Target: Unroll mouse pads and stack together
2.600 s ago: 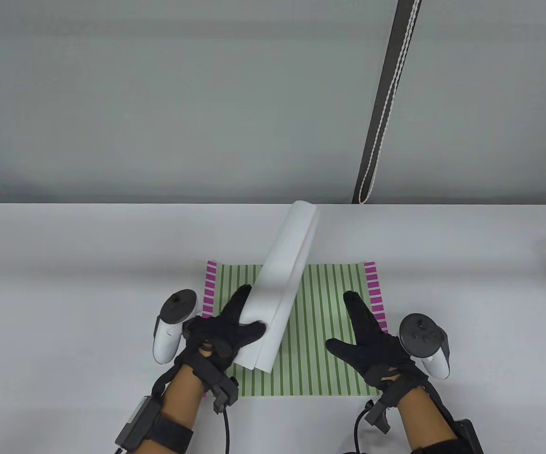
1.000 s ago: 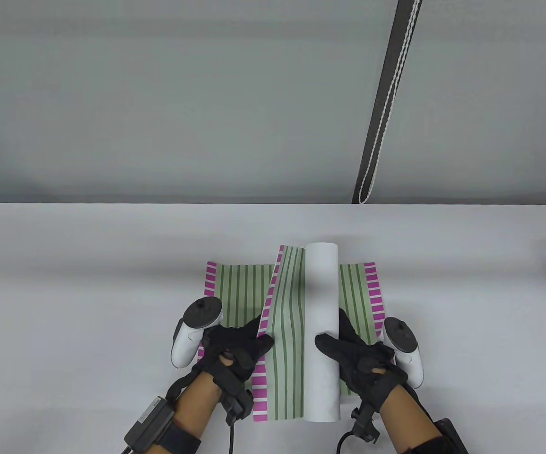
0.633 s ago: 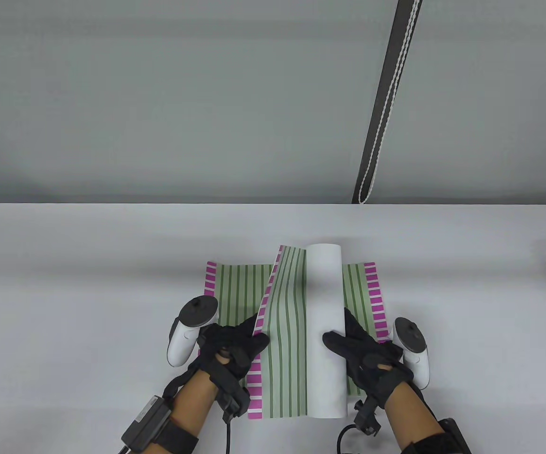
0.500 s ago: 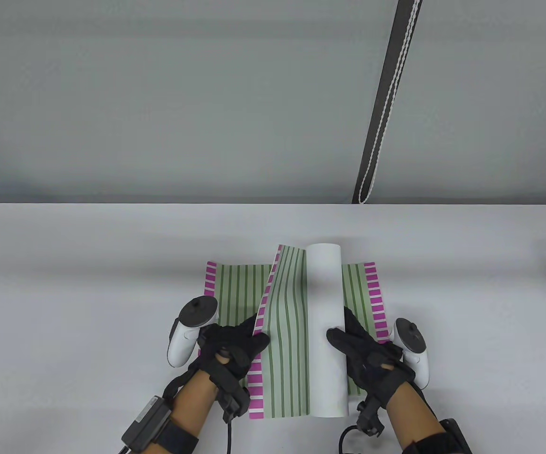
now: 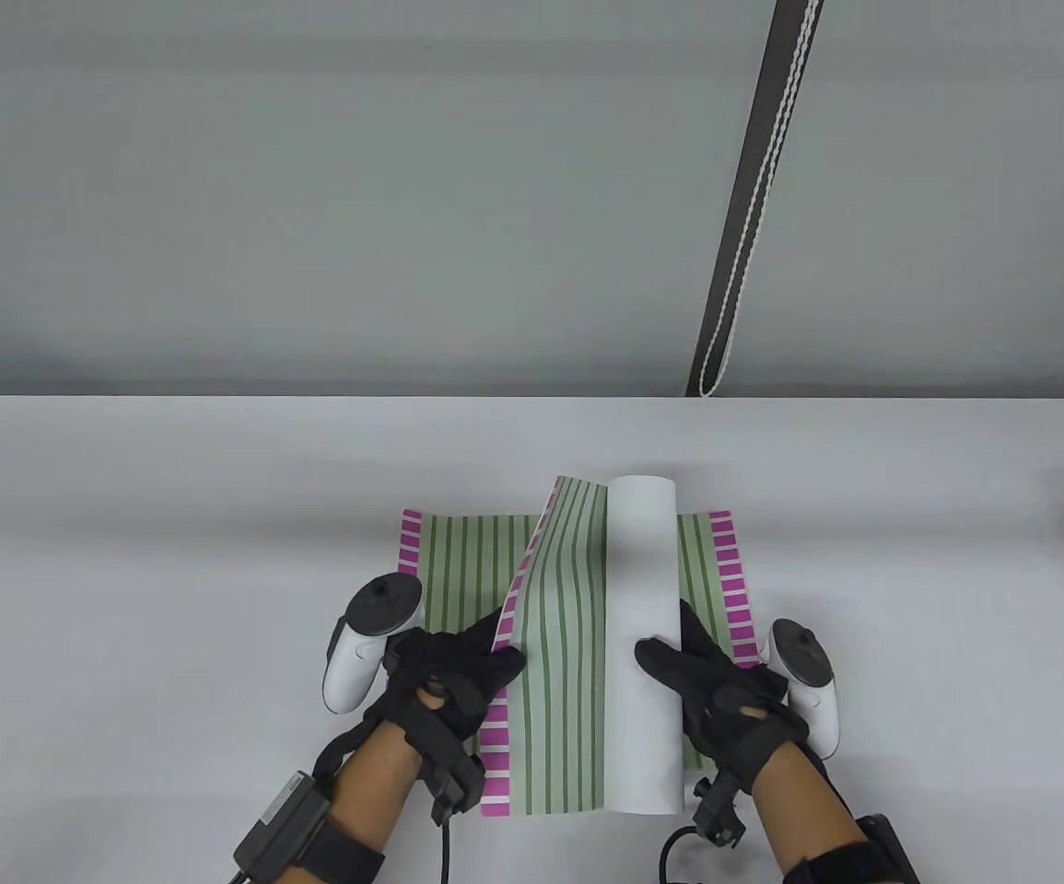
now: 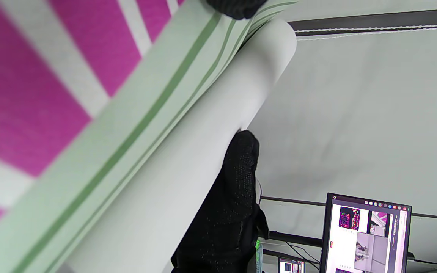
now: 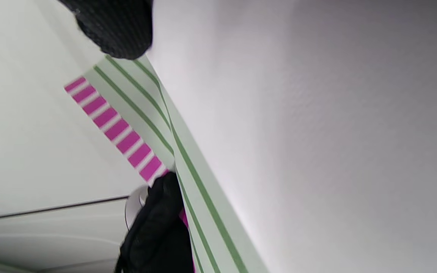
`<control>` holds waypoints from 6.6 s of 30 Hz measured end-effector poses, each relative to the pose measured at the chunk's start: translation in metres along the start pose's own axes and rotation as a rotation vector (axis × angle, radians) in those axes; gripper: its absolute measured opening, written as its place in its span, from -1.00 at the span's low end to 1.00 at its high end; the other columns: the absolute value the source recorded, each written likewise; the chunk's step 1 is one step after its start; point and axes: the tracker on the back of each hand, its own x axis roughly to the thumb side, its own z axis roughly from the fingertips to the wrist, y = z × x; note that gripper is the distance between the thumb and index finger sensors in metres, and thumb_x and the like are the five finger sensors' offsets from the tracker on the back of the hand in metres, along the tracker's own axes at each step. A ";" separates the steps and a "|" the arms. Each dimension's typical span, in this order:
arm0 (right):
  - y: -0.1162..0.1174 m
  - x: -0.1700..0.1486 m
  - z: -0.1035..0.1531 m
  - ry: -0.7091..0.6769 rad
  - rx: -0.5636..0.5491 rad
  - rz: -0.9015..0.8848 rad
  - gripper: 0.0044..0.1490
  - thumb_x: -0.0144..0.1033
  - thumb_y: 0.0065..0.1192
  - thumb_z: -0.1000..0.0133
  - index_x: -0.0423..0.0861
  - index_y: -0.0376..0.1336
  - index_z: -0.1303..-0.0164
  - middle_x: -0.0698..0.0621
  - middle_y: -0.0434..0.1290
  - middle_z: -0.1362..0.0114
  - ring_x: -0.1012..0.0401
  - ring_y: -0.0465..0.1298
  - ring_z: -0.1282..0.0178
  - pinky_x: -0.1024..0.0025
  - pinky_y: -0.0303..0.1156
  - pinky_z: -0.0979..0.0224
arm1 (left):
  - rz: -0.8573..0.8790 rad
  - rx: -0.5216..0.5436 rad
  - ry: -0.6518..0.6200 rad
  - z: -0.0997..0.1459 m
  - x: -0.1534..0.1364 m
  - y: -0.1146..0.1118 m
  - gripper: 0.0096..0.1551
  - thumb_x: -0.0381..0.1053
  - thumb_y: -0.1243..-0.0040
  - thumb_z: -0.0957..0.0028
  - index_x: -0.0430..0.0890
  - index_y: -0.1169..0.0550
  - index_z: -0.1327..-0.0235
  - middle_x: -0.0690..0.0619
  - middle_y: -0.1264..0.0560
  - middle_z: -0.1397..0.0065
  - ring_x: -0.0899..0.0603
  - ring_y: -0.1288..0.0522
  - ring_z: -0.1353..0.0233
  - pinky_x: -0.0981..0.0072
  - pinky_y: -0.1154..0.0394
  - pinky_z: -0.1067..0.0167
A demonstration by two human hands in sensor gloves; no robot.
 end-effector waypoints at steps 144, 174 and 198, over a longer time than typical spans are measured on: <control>-0.048 0.023 0.013 0.311 -0.460 1.072 -0.21 -0.52 0.32 -0.18 -0.19 0.04 -0.58 -0.26 0.45 -0.29 -0.01 0.60 -0.03 0.04 0.51 -0.17 | -1.044 0.610 0.471 -0.004 -0.048 0.068 -0.26 0.21 -0.38 0.22 0.08 -0.47 -0.28 0.15 -0.72 0.15 0.07 -0.73 0.26 0.17 -0.68 0.07; -0.009 0.020 0.005 0.382 0.011 1.279 0.04 -0.39 0.54 -0.08 -0.21 -0.03 -0.63 -0.33 -0.09 -0.68 -0.30 -0.09 -0.66 -0.44 -0.04 -0.48 | -1.040 0.170 0.547 0.001 -0.063 0.061 0.15 0.43 -0.26 0.26 0.22 0.02 -0.54 0.05 0.18 -0.69 -0.36 0.10 -0.65 -0.38 -0.04 -0.47; -0.006 0.096 0.039 -0.090 -0.189 1.165 0.08 -0.24 0.54 -0.08 -0.19 -0.06 -0.64 -0.37 -0.03 -0.66 -0.36 0.02 -0.61 -0.44 0.00 -0.46 | -0.859 0.394 0.086 0.042 0.015 0.055 0.10 0.41 -0.26 0.24 0.13 -0.10 -0.54 -0.03 -0.06 -0.68 -0.35 -0.16 -0.60 -0.32 -0.19 -0.43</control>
